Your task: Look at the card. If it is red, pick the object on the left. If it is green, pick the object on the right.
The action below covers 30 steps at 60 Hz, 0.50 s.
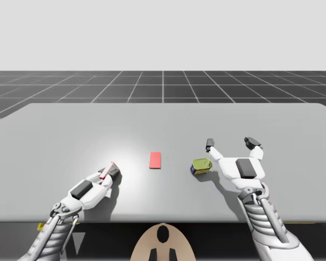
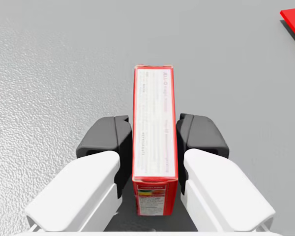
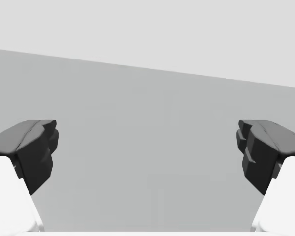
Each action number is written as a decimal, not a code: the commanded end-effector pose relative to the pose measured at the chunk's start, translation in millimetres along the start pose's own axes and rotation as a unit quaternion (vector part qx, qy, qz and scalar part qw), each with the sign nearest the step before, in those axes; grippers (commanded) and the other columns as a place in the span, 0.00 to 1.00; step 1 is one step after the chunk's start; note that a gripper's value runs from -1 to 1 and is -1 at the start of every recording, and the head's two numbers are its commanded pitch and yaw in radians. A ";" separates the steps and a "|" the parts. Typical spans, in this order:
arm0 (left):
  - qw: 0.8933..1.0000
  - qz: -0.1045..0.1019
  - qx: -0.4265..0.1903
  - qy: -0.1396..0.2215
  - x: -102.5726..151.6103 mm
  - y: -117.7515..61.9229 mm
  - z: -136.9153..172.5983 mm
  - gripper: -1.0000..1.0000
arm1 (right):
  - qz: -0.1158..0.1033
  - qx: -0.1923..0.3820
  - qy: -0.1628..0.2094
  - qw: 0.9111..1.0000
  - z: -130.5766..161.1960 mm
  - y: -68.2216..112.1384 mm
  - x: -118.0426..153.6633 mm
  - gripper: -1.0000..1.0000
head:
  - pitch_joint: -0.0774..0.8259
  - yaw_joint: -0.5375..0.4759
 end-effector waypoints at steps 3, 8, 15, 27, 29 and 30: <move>1.000 -0.005 0.000 0.004 -2.2 -0.7 1.0 1.00 | -0.010 0.001 0.004 1.000 0.2 3.3 -1.1 0.00 | 0.56 0.89; 1.000 -0.007 -0.001 0.005 -2.3 -1.2 1.0 1.00 | -0.010 0.001 0.005 1.000 -0.2 3.1 -1.5 0.00 | 0.50 0.89; 1.000 -0.002 -0.011 0.003 6.0 -3.7 6.5 1.00 | -0.009 0.001 0.005 1.000 -0.6 2.2 -1.7 0.00 | 0.47 0.89; 0.999 -0.009 -0.020 -0.043 58.3 -9.1 33.6 1.00 | -0.009 0.002 0.006 1.000 -1.5 1.4 -2.4 0.00 | 0.44 0.89; 0.998 -0.013 -0.023 -0.055 70.6 -11.1 40.3 1.00 | -0.015 0.006 0.009 1.000 -2.0 0.7 -2.9 0.00 | 0.43 0.89; 0.998 -0.014 -0.023 -0.058 73.8 -11.6 42.0 1.00 | -0.016 0.007 0.011 1.000 -2.1 0.7 -2.9 0.00 | 0.43 0.89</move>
